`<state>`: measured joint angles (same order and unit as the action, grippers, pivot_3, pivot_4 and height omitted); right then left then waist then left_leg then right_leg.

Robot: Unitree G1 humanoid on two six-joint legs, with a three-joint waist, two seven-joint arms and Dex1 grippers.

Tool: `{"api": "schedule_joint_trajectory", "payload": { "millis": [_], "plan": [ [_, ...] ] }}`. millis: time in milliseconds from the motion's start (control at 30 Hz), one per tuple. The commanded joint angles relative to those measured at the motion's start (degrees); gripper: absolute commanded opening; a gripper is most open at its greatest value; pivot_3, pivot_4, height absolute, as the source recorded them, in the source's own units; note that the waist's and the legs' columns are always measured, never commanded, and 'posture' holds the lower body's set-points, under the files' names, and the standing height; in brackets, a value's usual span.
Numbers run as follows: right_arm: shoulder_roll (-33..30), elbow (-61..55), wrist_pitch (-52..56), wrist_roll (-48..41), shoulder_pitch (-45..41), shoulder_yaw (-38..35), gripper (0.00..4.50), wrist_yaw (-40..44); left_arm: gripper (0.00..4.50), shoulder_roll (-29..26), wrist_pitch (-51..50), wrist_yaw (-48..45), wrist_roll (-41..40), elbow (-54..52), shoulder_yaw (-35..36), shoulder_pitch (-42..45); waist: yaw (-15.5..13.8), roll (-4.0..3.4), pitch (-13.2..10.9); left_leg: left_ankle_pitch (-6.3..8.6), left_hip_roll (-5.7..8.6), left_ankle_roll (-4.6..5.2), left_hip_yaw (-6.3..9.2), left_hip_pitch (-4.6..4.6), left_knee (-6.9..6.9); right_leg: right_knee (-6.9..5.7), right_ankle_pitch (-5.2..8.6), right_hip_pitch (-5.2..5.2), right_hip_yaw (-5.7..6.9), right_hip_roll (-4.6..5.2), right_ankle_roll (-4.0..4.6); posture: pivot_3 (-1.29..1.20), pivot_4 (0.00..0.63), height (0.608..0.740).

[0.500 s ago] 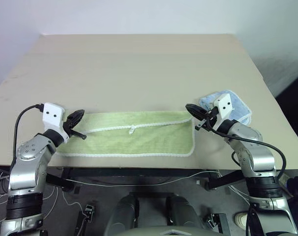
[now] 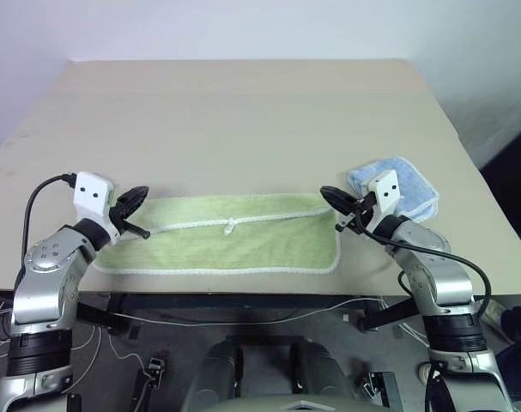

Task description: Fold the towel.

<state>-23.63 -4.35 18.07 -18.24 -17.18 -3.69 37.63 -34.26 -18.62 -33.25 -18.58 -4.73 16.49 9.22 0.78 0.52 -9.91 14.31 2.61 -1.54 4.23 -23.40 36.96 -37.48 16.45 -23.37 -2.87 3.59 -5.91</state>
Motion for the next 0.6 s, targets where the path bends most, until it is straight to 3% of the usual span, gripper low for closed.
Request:
{"api": "schedule_joint_trajectory", "payload": {
  "millis": [33,433,600],
  "plan": [
    [-0.30,-0.92,-1.48,-0.57,-1.48,-0.39,0.04,0.62,0.00,-0.69,0.22,0.59,-0.16,-2.90,1.22,-0.46,-0.02,0.00,0.00,0.00,0.00,0.00,0.00,0.00,0.00,0.00,0.00,0.00,0.00,0.00,0.00,0.00,0.150,0.740],
    [-0.12,1.98,-2.43,0.25,-3.98,1.06,0.04,1.84,0.00,-1.28,-0.70,0.83,0.06,-5.39,1.76,-3.64,0.01,0.00,0.00,0.00,0.00,0.00,0.00,0.00,0.00,0.00,0.00,0.00,0.00,0.01,0.00,0.00,0.150,0.740],
    [0.06,1.75,-2.16,0.21,-3.94,1.59,0.04,1.61,0.00,-4.99,0.65,-2.13,1.92,-5.13,1.15,-5.20,0.00,0.00,0.00,0.00,0.00,0.00,0.01,0.00,0.00,0.01,0.00,0.00,0.00,0.01,0.00,0.00,0.150,0.740]
  ]
}}
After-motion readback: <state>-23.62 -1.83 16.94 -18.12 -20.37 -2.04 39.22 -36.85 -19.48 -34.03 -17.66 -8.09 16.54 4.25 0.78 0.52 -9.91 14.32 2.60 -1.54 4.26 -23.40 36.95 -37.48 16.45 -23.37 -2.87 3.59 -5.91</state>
